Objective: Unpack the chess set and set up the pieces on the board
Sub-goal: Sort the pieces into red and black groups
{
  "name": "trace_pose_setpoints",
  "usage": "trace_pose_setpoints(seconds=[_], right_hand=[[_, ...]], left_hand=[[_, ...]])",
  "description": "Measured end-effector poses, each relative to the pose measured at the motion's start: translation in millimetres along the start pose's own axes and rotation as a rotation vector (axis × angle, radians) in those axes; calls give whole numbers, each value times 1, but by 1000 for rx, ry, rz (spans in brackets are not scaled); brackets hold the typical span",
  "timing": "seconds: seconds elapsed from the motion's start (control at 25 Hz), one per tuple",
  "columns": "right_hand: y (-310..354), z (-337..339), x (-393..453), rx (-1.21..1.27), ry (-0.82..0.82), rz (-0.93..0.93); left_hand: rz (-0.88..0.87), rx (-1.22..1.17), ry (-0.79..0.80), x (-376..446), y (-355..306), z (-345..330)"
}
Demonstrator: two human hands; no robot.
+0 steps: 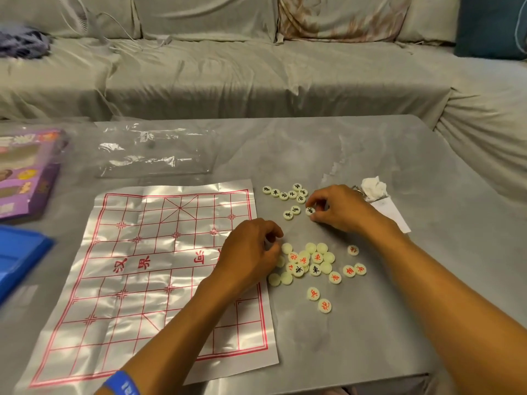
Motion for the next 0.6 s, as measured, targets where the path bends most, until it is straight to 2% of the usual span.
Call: trace_pose_setpoints(seconds=[0.2, 0.32, 0.6], right_hand=[[14, 3, -11, -22, -78, 2], [12, -3, -41, -4, -38, 29], [-2, -1, -49, 160, -73, -76]], left_hand=[[-111, 145, 268, 8, -7, -23], [-108, 137, 248, 13, -11, -23], [22, 32, 295, 18, -7, -28]])
Point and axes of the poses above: each hand's wrist, its own x-axis towards the middle knuckle, its own z-axis out of the back of the hand, y = z × x, the point moved 10 cm from there along x, towards the middle knuckle, and after that the axes turned 4 degrees about -x, right-handed, at the moved point
